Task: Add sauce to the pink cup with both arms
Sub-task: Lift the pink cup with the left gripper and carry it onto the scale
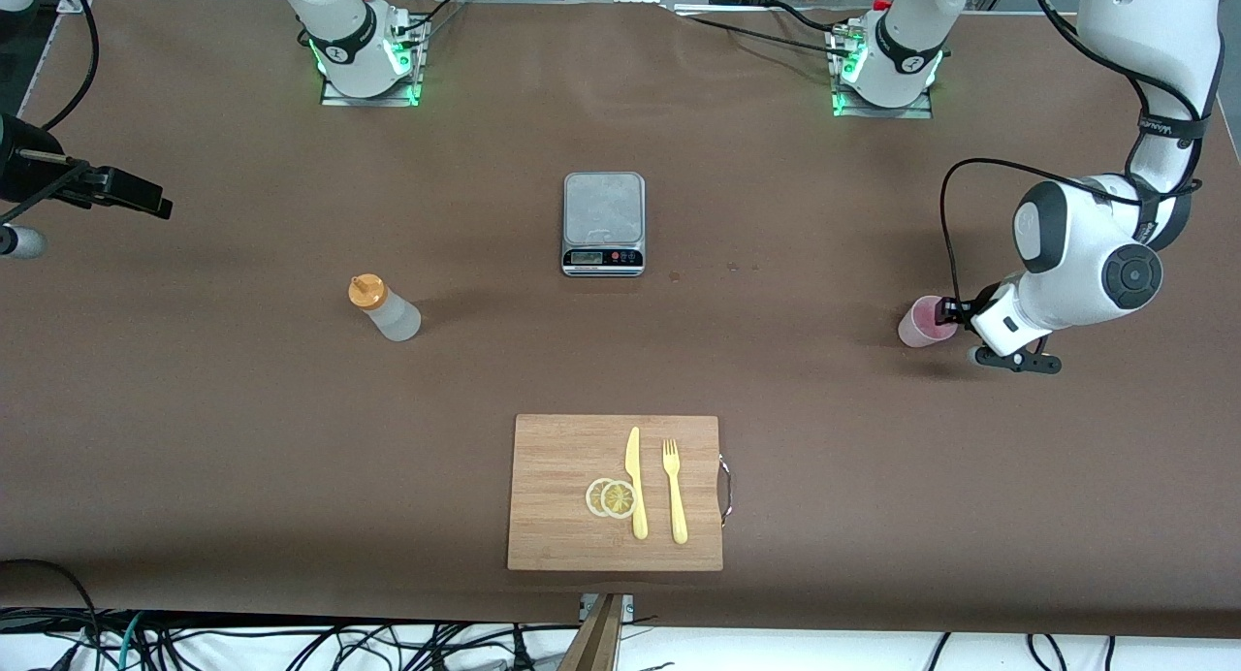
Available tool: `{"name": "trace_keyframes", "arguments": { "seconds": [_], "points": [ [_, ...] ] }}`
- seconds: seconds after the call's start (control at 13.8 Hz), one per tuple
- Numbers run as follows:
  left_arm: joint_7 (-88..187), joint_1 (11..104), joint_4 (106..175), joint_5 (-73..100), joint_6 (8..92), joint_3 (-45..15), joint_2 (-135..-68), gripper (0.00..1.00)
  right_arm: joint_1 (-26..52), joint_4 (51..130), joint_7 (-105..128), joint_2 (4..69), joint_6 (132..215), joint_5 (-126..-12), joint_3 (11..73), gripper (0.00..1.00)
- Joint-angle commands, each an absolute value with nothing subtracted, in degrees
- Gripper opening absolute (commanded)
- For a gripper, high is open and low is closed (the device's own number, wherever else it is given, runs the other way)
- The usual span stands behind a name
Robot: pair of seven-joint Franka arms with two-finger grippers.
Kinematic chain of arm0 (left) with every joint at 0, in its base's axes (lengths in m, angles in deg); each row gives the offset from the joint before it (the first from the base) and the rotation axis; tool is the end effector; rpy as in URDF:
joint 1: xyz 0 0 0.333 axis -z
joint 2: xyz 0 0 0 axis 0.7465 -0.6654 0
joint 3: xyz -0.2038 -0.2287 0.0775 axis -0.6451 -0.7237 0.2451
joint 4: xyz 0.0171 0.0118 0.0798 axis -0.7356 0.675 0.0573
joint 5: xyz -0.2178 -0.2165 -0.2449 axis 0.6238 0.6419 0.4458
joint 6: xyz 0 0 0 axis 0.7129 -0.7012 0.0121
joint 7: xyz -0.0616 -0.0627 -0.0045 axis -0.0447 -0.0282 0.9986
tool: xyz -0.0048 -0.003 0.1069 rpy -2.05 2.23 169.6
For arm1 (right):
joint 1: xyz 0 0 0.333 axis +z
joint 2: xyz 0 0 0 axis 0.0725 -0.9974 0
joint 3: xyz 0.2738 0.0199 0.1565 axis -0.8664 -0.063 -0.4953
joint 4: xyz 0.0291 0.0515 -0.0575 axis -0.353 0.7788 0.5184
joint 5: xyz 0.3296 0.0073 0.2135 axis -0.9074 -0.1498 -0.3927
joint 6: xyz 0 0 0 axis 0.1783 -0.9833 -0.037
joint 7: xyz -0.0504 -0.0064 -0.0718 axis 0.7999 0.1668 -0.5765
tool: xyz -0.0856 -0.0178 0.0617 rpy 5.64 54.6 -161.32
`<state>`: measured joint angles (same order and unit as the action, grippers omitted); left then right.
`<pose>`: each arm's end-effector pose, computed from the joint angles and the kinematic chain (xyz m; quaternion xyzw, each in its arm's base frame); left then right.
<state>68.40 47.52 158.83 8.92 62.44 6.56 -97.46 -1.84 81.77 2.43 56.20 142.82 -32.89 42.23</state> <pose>0.5696 0.0368 0.2351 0.9943 -0.0485 -0.0903 0.0308 0.5620 -0.0284 0.5784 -0.9945 0.0647 0.0825 0.0035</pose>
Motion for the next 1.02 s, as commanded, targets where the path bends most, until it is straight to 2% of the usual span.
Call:
{"name": "trace_keyframes", "arguments": {
  "seconds": [0.0,0.07,0.15,0.36,0.65,0.94],
  "points": [
    [68.3,48.3,160.4,10.0,63.0,7.3,-95.9,0.20,-2.0,80.7,2.6,55.8,142.5,-33.1,42.1,1.00],
    [68.3,48.3,160.2,10.0,62.9,7.3,-95.9,0.08,-2.0,80.7,2.6,55.8,142.6,-33.2,42.1,1.00],
    [68.2,48.3,160.1,10.0,62.9,7.3,-96.0,0.00,-2.0,80.7,2.6,55.8,142.6,-33.2,42.1,1.00],
    [68.2,48.4,159.4,10.1,62.9,7.3,-96.2,0.00,-2.0,80.7,2.6,55.8,142.6,-33.1,42.1,1.00],
    [57.3,56.3,154.3,10.1,59.0,5.7,-95.3,0.00,-2.0,80.6,2.6,55.8,142.6,-33.1,42.1,1.00],
    [43.6,57.4,150.5,10.0,56.0,-6.2,-94.3,0.00,-2.1,80.7,2.6,55.8,142.6,-33.2,42.1,1.00]
  ]
}}
